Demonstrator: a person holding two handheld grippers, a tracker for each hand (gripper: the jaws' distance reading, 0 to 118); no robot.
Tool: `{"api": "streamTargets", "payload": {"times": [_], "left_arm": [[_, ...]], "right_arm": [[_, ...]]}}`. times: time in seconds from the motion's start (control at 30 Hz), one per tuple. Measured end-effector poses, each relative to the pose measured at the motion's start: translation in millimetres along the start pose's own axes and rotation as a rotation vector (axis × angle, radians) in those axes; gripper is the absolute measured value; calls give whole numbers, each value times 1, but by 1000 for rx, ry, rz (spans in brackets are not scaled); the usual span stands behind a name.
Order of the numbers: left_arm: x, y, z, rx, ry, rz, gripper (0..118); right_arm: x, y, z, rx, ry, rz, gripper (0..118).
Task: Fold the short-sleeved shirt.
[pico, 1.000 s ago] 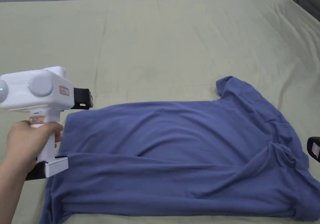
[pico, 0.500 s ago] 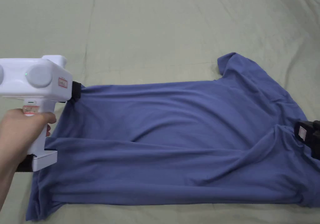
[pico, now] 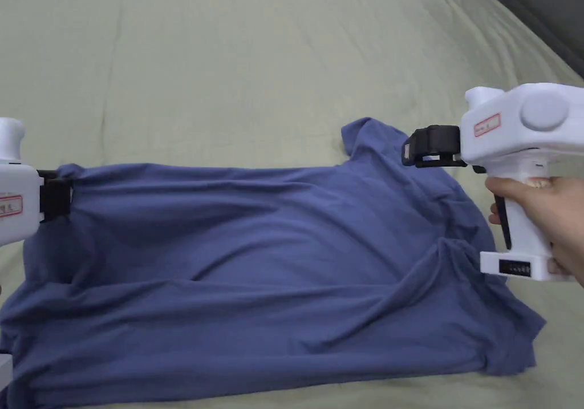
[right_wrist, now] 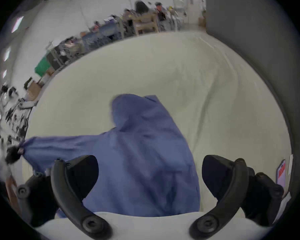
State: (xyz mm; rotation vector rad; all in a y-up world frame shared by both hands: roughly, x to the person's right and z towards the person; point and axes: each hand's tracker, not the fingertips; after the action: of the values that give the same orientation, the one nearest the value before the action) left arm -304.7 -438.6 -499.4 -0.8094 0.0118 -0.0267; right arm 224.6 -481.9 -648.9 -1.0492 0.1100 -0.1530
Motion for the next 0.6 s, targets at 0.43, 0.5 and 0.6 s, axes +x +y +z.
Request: {"api": "streamTargets", "payload": {"times": [0.43,0.5,0.6], "left_arm": [[-14,7,-20,-23,-7,33,5],[-19,7,-13,-10,-17,47,5],[-25,0,9,14,-29,51,5]], "right_arm": [[-7,-20,-5,31,-116,26,6],[-16,-35,26,102,-64,17,6],[-3,-19,38,155,-23,59,6]]}}
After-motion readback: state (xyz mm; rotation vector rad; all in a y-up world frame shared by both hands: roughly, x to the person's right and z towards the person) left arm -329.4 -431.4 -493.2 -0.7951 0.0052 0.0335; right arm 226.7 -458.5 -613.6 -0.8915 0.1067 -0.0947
